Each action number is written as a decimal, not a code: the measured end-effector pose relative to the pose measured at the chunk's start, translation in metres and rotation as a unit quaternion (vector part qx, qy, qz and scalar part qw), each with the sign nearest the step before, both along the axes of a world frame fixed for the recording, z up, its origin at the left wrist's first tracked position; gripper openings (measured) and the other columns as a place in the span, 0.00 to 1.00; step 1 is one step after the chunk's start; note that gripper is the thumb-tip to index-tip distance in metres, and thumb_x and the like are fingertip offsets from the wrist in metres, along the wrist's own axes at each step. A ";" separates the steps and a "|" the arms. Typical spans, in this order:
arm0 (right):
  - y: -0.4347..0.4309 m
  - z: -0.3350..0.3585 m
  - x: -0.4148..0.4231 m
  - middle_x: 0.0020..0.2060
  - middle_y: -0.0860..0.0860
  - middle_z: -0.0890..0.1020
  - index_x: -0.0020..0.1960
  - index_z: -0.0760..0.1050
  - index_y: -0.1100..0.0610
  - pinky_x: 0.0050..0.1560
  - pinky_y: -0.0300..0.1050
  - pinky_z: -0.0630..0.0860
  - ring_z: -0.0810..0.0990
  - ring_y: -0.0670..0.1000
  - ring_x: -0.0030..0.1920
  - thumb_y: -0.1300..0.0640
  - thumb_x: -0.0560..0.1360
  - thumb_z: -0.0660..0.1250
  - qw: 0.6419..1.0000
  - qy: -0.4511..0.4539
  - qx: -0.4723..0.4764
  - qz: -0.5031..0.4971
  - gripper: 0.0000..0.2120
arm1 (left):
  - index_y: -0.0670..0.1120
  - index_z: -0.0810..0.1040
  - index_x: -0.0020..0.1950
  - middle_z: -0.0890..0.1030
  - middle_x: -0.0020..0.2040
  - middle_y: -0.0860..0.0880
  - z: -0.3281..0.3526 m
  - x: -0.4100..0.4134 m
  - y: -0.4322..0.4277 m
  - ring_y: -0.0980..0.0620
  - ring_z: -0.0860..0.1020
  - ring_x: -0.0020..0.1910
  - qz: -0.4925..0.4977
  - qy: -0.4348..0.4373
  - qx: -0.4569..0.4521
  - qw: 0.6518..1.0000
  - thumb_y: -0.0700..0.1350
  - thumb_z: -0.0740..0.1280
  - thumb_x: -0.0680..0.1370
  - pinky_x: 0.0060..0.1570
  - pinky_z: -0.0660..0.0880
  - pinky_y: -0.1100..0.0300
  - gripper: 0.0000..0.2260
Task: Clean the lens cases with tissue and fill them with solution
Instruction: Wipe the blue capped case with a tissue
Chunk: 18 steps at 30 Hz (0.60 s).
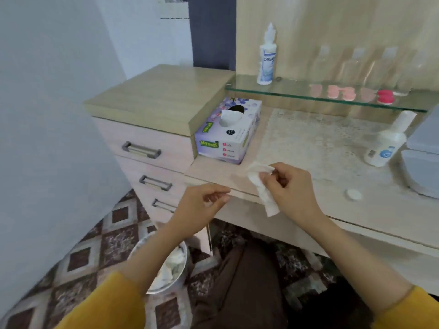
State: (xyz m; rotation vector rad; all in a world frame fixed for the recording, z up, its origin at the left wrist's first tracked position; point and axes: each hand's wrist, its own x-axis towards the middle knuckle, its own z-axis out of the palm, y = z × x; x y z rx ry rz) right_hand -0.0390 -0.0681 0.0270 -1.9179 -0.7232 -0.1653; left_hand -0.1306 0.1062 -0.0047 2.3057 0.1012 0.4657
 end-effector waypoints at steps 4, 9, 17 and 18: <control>0.061 -0.028 -0.029 0.22 0.47 0.68 0.29 0.69 0.51 0.29 0.36 0.62 0.68 0.45 0.26 0.61 0.72 0.68 0.995 0.011 -0.044 0.085 0.15 | 0.49 0.81 0.52 0.79 0.39 0.57 -0.036 -0.062 0.045 0.57 0.78 0.40 0.106 0.087 -0.020 0.990 0.46 0.68 0.75 0.42 0.72 0.69 0.07; 0.132 -0.091 -0.056 0.24 0.55 0.63 0.29 0.62 0.60 0.29 0.39 0.59 0.61 0.50 0.26 0.60 0.75 0.64 0.970 0.046 -0.169 0.170 0.18 | 0.50 0.81 0.52 0.77 0.38 0.63 -0.087 -0.124 0.086 0.65 0.76 0.38 0.193 0.152 -0.038 0.969 0.47 0.67 0.75 0.39 0.69 0.75 0.07; 0.207 -0.190 -0.067 0.26 0.51 0.69 0.28 0.62 0.57 0.33 0.44 0.61 0.69 0.54 0.32 0.59 0.76 0.60 0.925 0.075 -0.334 0.166 0.18 | 0.47 0.80 0.56 0.79 0.40 0.54 -0.165 -0.161 0.133 0.64 0.74 0.36 0.249 0.259 -0.081 0.930 0.49 0.66 0.76 0.38 0.69 0.76 0.11; 0.213 -0.199 -0.068 0.26 0.51 0.69 0.27 0.61 0.55 0.33 0.44 0.61 0.69 0.54 0.33 0.59 0.76 0.60 0.921 0.078 -0.344 0.165 0.19 | 0.47 0.80 0.56 0.80 0.41 0.53 -0.174 -0.162 0.138 0.63 0.75 0.37 0.251 0.275 -0.088 0.924 0.50 0.66 0.76 0.40 0.71 0.73 0.12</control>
